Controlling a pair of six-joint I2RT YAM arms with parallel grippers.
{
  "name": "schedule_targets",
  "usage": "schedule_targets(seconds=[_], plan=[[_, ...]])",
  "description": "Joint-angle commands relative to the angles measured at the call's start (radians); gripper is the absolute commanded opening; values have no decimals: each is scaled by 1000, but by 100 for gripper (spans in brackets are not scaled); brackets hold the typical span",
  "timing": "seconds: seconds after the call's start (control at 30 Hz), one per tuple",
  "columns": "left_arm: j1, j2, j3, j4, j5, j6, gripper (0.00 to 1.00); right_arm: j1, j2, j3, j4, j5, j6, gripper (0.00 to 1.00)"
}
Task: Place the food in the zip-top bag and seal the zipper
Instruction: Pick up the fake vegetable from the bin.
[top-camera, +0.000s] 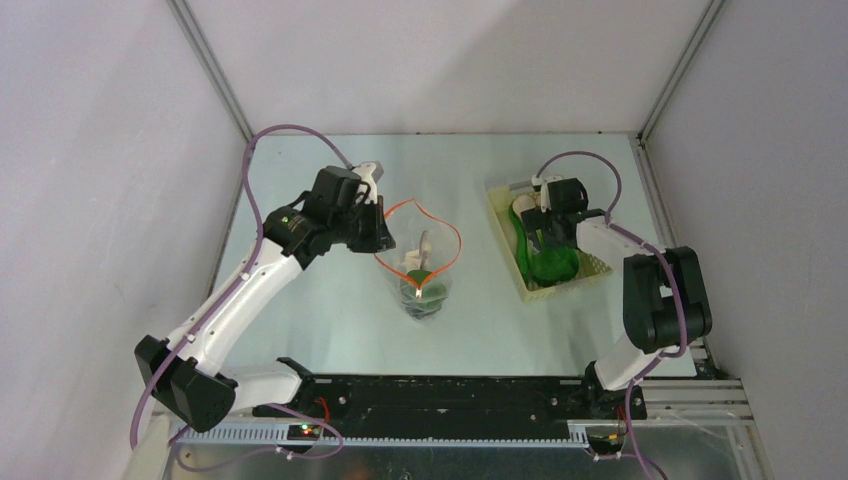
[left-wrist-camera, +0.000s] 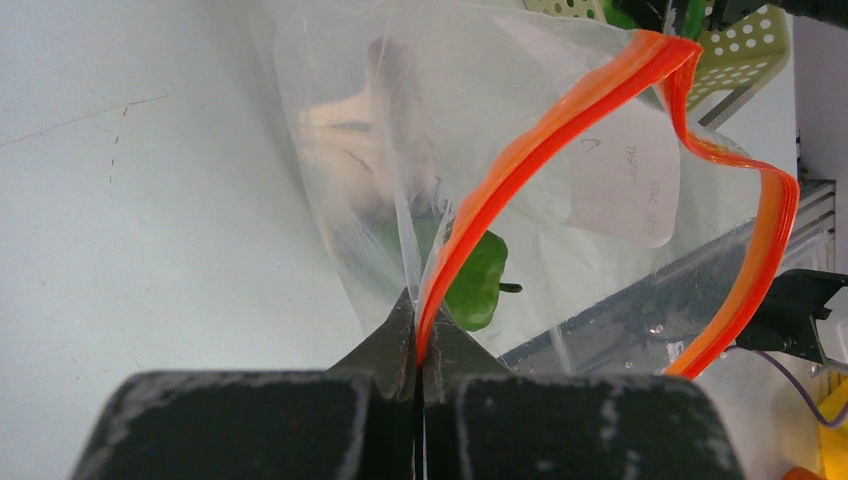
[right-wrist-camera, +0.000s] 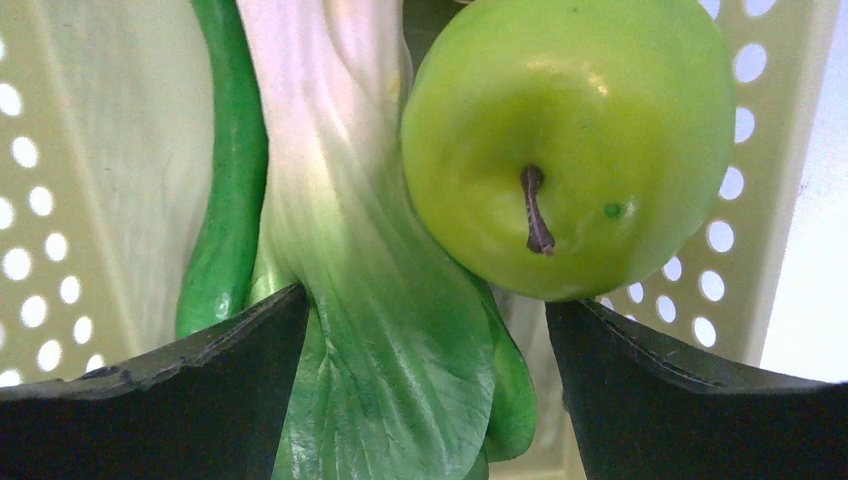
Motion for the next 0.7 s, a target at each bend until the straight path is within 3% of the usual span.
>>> schedule_targets(seconds=[0.0, 0.13, 0.27, 0.43, 0.67], plan=[[7, -23, 9, 22, 2, 8, 0, -4, 51, 28, 39, 106, -18, 92], [8, -19, 8, 21, 2, 8, 0, 0, 76, 28, 34, 107, -13, 86], [7, -17, 9, 22, 3, 7, 0, 10, 49, 28, 8, 69, -1, 72], [7, -15, 9, 23, 5, 6, 0, 47, -24, 29, -45, 118, -5, 40], [8, -12, 9, 23, 8, 6, 0, 106, -148, 29, -120, 188, -2, 33]])
